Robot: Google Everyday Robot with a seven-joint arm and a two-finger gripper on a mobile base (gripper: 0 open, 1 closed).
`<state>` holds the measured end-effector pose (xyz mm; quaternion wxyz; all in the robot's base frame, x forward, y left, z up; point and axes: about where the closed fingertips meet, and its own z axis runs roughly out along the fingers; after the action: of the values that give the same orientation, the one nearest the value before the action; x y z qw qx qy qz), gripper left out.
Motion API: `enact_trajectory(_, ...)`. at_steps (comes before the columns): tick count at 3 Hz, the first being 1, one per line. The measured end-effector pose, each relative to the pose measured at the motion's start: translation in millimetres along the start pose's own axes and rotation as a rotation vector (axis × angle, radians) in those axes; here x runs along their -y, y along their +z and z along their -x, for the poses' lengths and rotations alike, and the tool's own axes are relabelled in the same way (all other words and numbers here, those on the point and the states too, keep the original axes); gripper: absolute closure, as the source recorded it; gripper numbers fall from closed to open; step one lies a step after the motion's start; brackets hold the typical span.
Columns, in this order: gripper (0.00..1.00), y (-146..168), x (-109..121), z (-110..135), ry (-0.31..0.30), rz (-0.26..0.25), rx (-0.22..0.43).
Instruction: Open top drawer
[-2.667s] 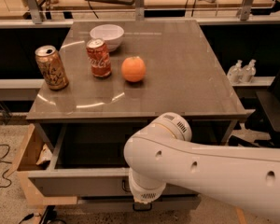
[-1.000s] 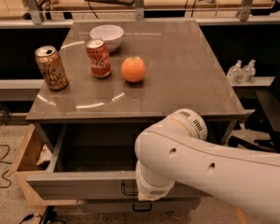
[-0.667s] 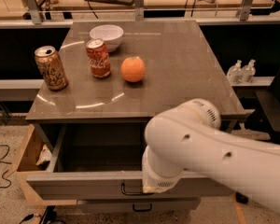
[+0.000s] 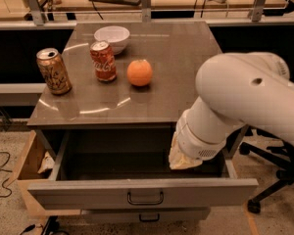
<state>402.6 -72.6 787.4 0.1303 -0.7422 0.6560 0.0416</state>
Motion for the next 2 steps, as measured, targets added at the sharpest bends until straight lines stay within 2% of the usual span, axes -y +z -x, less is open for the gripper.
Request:
enact_trajectory(1,1.00,-4,17,-12,-0.009,-0.006,-0.008)
enact_trajectory(2,1.00,19,29,-20,-0.023,-0.010,-0.073)
